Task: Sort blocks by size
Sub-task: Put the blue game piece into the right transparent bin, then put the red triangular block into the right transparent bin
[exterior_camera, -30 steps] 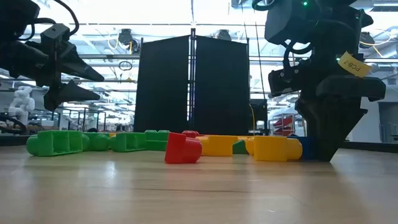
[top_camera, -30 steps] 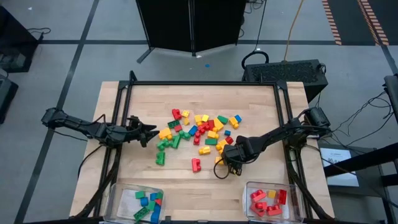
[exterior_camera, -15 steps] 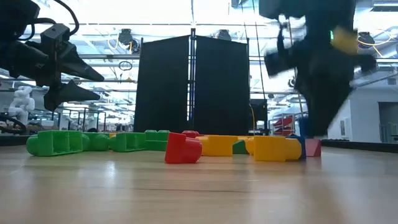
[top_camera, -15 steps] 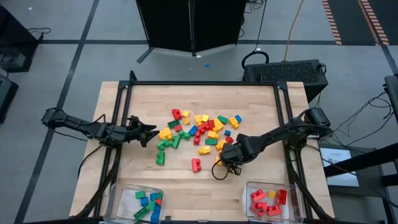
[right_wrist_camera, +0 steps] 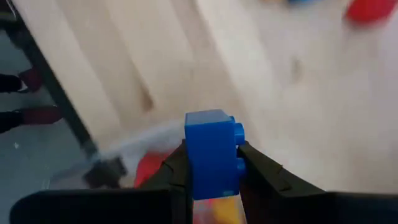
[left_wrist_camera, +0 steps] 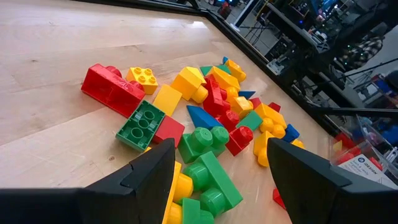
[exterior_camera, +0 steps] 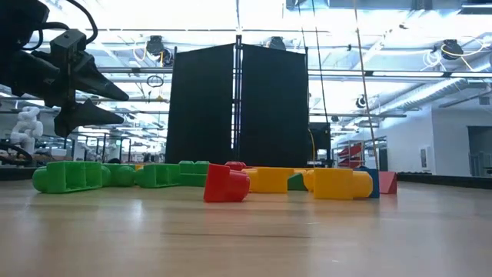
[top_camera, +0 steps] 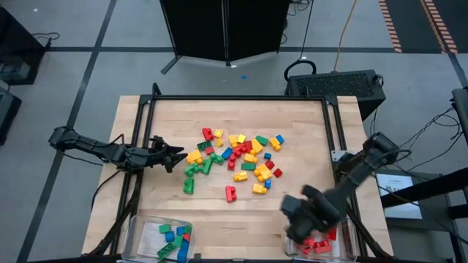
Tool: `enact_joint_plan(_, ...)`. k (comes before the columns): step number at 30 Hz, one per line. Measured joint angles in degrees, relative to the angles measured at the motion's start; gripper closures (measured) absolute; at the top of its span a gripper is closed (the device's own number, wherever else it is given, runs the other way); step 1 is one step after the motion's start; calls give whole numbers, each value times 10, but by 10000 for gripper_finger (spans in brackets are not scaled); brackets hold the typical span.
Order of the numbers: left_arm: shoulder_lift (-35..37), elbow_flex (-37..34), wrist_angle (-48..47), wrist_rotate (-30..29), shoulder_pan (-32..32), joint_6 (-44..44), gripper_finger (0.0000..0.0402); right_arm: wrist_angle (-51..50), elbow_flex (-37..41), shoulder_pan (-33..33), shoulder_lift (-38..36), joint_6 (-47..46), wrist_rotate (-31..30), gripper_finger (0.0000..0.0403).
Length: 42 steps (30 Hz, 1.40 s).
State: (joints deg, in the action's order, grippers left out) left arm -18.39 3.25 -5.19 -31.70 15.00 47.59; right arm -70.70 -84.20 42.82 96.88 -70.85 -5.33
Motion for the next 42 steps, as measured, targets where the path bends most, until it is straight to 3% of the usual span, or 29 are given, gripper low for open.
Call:
enact_joint_plan(6,0,0,0,0,0,0,146,-4,0,90,0,-168,2,330)
enact_joint_plan(11,0,0,0,0,0,0,146,-4,0,121,0,-213,-15,323)
enact_joint_plan(17,0,0,1,0,0,0,146,-16,0,112,0,-216,31,168)
enact_joint_plan(20,0,0,1,0,0,0,146,-15,0,99,-1,-205,40,111)
enact_joint_plan(23,0,0,1,0,0,0,146,-13,0,76,-4,-198,24,90)
enact_joint_plan(25,0,0,1,0,0,0,146,-1,-1,55,-9,-202,-17,89)
enact_joint_plan(28,0,0,1,0,0,0,146,9,-5,7,-10,-274,-105,97)
enact_joint_plan(30,0,0,1,0,0,0,146,2,-5,-28,-7,-307,-125,102)
enact_joint_plan(37,0,-1,1,0,0,0,146,-123,-2,-138,6,-254,-138,103)
enact_joint_plan(42,0,-1,1,0,0,-1,146,-115,17,-202,6,-166,-137,103)
